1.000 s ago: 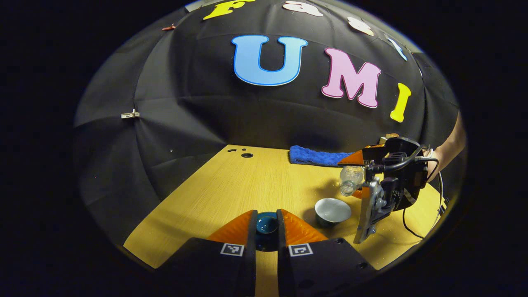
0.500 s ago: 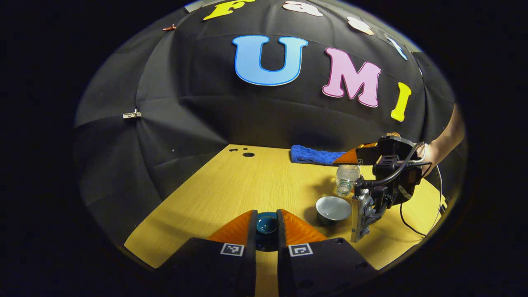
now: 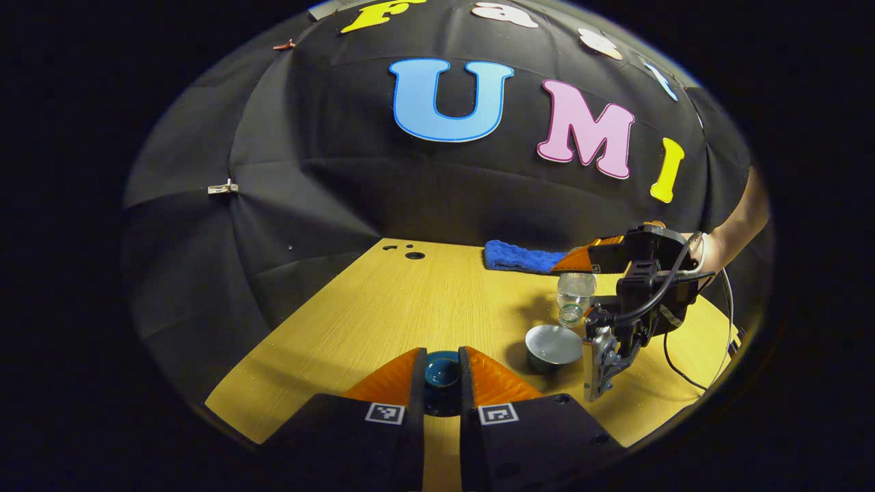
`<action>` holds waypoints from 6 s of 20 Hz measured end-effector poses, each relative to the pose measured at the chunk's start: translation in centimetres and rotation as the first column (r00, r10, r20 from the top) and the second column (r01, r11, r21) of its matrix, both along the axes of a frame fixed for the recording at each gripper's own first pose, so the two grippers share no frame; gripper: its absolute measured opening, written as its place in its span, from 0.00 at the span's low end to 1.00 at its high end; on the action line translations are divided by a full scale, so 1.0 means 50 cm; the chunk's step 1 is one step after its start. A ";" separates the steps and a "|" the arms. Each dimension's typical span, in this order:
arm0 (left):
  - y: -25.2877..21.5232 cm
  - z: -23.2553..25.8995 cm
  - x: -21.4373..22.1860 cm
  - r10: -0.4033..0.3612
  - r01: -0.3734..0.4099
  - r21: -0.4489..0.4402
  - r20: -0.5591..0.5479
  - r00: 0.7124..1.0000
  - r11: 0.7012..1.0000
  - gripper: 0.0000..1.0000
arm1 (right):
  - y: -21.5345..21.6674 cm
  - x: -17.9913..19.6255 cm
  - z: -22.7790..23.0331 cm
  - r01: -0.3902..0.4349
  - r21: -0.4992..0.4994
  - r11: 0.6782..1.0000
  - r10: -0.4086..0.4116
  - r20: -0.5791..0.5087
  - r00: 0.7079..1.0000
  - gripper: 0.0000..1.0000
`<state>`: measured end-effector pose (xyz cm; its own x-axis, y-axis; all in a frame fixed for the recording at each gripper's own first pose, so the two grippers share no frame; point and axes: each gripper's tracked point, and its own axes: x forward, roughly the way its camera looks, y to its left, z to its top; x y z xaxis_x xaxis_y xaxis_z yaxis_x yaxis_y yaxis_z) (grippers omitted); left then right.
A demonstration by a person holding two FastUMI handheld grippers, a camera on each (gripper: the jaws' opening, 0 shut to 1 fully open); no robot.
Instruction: Open the teacup lid with one hand, grasp the water bottle and pour water into the teacup with the other hand; after pouring, place the water bottle on the coaster and then close the teacup lid.
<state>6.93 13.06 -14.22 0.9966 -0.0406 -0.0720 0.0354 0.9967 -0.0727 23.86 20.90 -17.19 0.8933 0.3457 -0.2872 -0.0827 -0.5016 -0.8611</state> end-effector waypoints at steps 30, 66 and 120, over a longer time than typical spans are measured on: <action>0.012 0.022 -0.002 0.031 -0.031 0.022 0.014 0.999 0.999 0.22 | 0.012 -0.008 -0.011 -0.068 -0.191 0.979 0.075 0.031 0.997 0.76; 0.011 0.055 -0.084 0.083 -0.084 0.022 0.037 0.996 0.996 0.25 | 0.006 -0.032 0.001 -0.015 -0.398 0.917 0.043 0.062 0.997 0.79; -0.341 0.149 0.042 0.138 -0.138 0.021 0.012 0.990 0.990 0.25 | -0.278 0.157 0.091 0.652 0.701 -0.290 0.132 -0.646 0.752 0.76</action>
